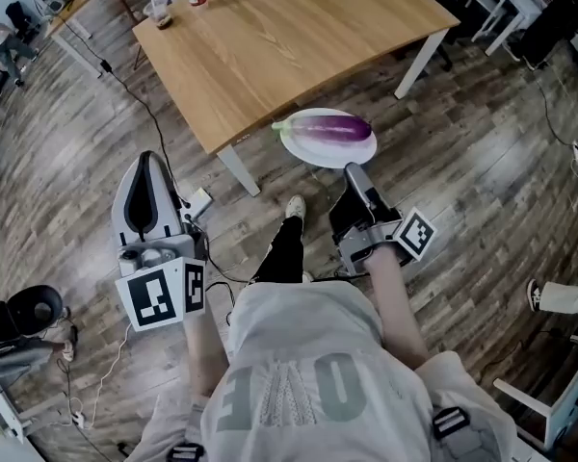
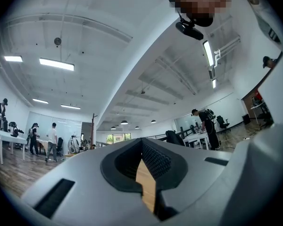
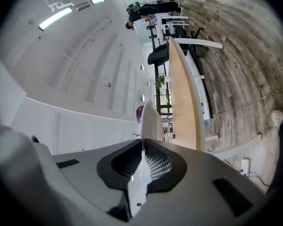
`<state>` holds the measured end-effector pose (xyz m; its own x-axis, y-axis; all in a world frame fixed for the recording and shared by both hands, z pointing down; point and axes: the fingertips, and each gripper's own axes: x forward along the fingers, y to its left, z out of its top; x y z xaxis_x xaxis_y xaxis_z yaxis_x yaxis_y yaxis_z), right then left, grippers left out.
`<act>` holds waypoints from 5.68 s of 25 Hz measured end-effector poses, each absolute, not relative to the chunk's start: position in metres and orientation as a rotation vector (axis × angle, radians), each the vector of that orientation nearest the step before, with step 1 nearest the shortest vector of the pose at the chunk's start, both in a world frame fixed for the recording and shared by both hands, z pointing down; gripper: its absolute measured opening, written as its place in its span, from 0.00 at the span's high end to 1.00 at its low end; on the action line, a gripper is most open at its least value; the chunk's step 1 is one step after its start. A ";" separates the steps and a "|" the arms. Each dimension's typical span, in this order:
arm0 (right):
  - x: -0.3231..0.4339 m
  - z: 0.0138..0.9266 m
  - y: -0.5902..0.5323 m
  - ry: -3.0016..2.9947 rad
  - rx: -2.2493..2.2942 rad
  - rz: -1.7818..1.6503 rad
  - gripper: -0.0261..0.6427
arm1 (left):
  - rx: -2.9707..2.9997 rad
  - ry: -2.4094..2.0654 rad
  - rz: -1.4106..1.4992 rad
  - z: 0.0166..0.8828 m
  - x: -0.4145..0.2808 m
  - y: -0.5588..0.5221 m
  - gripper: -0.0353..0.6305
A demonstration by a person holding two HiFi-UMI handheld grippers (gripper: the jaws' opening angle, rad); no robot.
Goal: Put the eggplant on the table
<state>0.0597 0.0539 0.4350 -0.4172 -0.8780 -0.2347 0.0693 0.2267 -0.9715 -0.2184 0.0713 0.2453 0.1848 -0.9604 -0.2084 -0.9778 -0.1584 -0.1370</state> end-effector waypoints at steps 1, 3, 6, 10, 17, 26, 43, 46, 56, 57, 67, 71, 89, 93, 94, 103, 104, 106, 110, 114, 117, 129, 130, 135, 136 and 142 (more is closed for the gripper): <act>0.063 0.434 0.046 1.611 -0.779 -1.324 0.92 | -2.230 1.851 0.113 0.245 -0.215 0.060 0.93; 0.069 0.431 0.028 1.620 -0.783 -1.303 0.92 | -2.244 1.831 0.126 0.245 -0.208 0.037 0.94; 0.079 0.429 -0.001 1.638 -0.793 -1.281 0.92 | -2.251 1.813 0.134 0.246 -0.201 0.004 0.94; 0.087 0.423 -0.045 1.657 -0.796 -1.269 0.92 | -2.276 1.831 0.133 0.256 -0.195 -0.041 0.94; 0.089 0.418 -0.112 1.673 -0.790 -1.267 0.92 | -2.268 1.817 0.142 0.249 -0.185 -0.106 0.93; 0.077 0.424 -0.192 1.686 -0.773 -1.283 0.92 | -2.270 1.803 0.114 0.259 -0.180 -0.196 0.94; 0.071 0.501 -0.284 1.739 -0.754 -1.468 0.92 | -2.269 1.937 0.013 0.276 -0.157 -0.265 0.94; 0.066 0.512 -0.302 1.749 -0.728 -1.488 0.92 | -2.212 1.961 -0.039 0.279 -0.164 -0.274 0.94; 0.066 0.547 -0.317 1.701 -0.757 -1.575 0.92 | -2.168 1.971 -0.211 0.300 -0.156 -0.287 0.93; 0.067 0.550 -0.317 1.696 -0.761 -1.579 0.92 | -2.173 1.970 -0.218 0.302 -0.155 -0.288 0.94; 0.076 0.567 -0.322 1.634 -0.805 -1.621 0.92 | -2.207 1.968 -0.239 0.314 -0.146 -0.297 0.93; 0.079 0.574 -0.321 1.610 -0.820 -1.635 0.92 | -2.227 1.974 -0.262 0.323 -0.147 -0.300 0.94; 0.090 0.595 -0.327 1.514 -0.927 -1.701 0.92 | -2.250 1.971 -0.300 0.337 -0.143 -0.304 0.93; 0.097 0.595 -0.331 1.478 -0.949 -1.696 0.92 | -2.278 1.976 -0.286 0.341 -0.142 -0.306 0.93; 0.098 0.595 -0.332 1.480 -0.954 -1.691 0.92 | -2.285 1.980 -0.284 0.343 -0.142 -0.306 0.93; 0.100 0.591 -0.338 1.478 -1.023 -1.713 0.68 | -2.281 1.990 -0.285 0.345 -0.145 -0.307 0.94; 0.099 0.591 -0.339 1.473 -1.036 -1.718 0.65 | -2.281 1.989 -0.285 0.346 -0.144 -0.307 0.93; 0.099 0.591 -0.338 1.456 -1.078 -1.734 0.62 | -2.284 1.988 -0.284 0.346 -0.143 -0.306 0.94; 0.101 0.596 -0.333 1.403 -1.157 -1.781 0.60 | -2.275 1.984 -0.268 0.344 -0.140 -0.306 0.93; 0.104 0.590 -0.330 1.372 -1.172 -1.783 0.59 | -2.270 1.985 -0.251 0.339 -0.140 -0.305 0.94; 0.114 0.567 -0.329 1.436 -1.235 -1.698 0.59 | -2.267 1.983 -0.236 0.335 -0.138 -0.303 0.93; 0.128 0.322 -0.330 2.367 -1.568 -0.350 0.80 | -2.273 1.922 -0.079 0.298 -0.125 -0.299 0.93; 0.126 0.307 -0.325 2.421 -1.572 -0.216 0.87 | -2.276 1.914 -0.068 0.295 -0.122 -0.298 0.94; 0.108 0.270 -0.302 2.624 -1.625 0.281 0.93 | -2.280 1.879 -0.019 0.281 -0.113 -0.294 0.93; 0.105 0.269 -0.299 2.652 -1.637 0.333 0.93 | -2.279 1.872 -0.009 0.278 -0.112 -0.293 0.94; 0.090 0.279 -0.290 2.685 -1.672 0.355 0.94 | -2.279 1.842 0.026 0.268 -0.107 -0.291 0.94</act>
